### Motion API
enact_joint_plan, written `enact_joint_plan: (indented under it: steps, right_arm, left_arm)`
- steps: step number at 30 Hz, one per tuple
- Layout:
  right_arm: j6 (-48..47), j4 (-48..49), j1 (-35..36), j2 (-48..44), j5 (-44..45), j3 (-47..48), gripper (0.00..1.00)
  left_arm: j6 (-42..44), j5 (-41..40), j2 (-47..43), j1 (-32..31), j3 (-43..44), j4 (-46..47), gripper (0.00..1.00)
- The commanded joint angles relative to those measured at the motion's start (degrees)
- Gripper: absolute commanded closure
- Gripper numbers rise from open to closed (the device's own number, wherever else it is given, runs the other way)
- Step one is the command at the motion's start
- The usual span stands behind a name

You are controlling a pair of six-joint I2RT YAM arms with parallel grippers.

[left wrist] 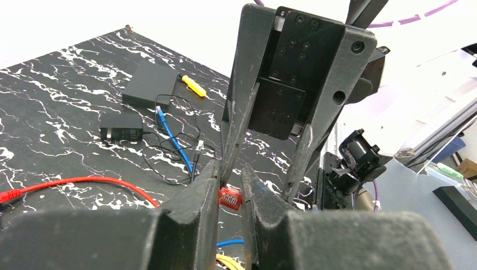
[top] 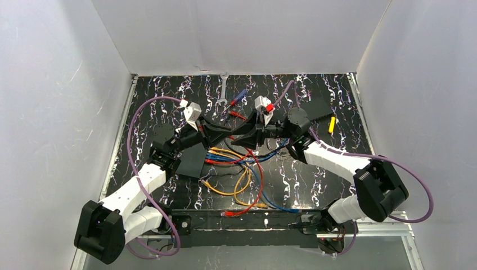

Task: Insert the plug into the switch port
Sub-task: Pick up the connector from the center of the board.

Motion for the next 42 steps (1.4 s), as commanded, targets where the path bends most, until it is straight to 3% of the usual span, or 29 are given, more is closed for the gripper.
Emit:
enact_joint_plan:
  steps: [1, 5, 14, 21, 24, 27, 31, 34, 39, 42]
  right_arm:
    - [1.44, 5.19, 0.54, 1.1, -0.56, -0.47, 0.5]
    - [1.36, 5.42, 0.91, 1.42, -0.42, -0.38, 0.57]
    - [0.74, 4.81, 1.14, 2.47, 0.61, -0.28, 0.6]
    - [1.13, 5.39, 1.23, 2.49, 0.22, -0.37, 0.68]
    - [1.14, 5.44, 1.23, 2.44, 0.04, -0.3, 0.77]
    - [1.13, 5.35, 1.23, 2.39, 0.11, -0.33, 0.97]
    - [0.81, 4.85, 1.22, 2.5, 0.53, -0.3, 0.99]
    - [0.12, 3.17, 1.22, 2.48, 0.79, 0.03, 0.99]
    - [-2.63, -0.99, 1.84, 2.67, 2.24, 1.06, 0.99]
    - [-5.8, -5.57, 2.91, 2.97, 3.62, 2.25, 0.99]
  left_arm:
    - [-1.23, 1.54, -0.28, 0.17, 0.25, 2.73, 1.0]
    - [-1.91, 1.36, 0.09, 0.16, 0.38, 2.73, 1.0]
    - [-2.94, 2.06, 0.42, 0.16, 0.57, 3.06, 1.0]
    - [-3.69, 2.54, 0.76, 0.12, 0.56, 3.43, 1.0]
    - [-3.91, 2.74, 1.06, 0.16, 0.57, 3.52, 1.0]
    - [-3.64, 2.68, 1.16, 0.12, 0.41, 3.52, 1.0]
    - [-2.74, 1.3, 0.21, 0.14, -0.49, 3.46, 1.0]
    - [-0.4, -2.08, -1.81, 0.16, -0.83, -0.38, 0.84]
    - [7.22, -9.99, -6.93, 0.37, 1.75, -15.94, 0.59]
    - [11.65, -13.51, -8.43, 0.57, 6.08, -27.72, 0.51]
